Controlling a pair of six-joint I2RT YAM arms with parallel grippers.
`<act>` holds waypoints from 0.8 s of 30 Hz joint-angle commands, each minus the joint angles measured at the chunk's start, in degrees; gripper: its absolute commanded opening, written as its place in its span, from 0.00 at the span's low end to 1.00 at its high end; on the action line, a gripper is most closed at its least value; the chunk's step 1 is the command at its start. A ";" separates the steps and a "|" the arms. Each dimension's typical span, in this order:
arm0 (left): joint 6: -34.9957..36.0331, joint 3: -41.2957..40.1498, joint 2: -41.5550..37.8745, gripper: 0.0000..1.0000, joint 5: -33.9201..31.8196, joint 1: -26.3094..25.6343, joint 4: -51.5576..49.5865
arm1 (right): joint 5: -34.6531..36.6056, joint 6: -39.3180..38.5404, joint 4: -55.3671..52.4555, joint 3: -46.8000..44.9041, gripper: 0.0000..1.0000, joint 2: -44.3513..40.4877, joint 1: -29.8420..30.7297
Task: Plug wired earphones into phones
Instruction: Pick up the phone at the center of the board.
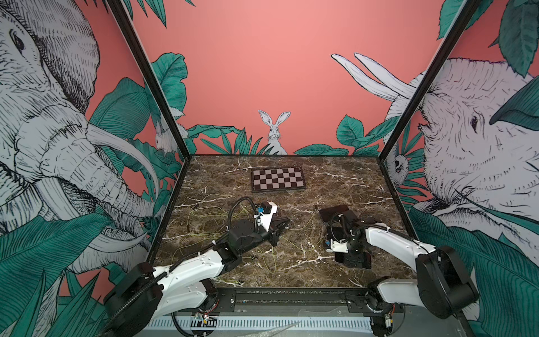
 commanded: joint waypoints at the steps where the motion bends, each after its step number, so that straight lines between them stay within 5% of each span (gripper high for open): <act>1: -0.69 0.09 -0.46 0.00 -0.28 0.36 0.95 | -2.98 -1.67 1.29 -2.13 0.82 3.47 0.68; 16: -0.03 0.32 -0.08 0.00 -0.62 0.36 -0.65 | -2.34 1.33 5.15 -5.91 0.84 1.21 3.36; 24: 0.33 1.49 0.90 0.00 0.64 0.36 -0.95 | -2.69 1.83 5.62 -4.13 0.74 4.66 3.98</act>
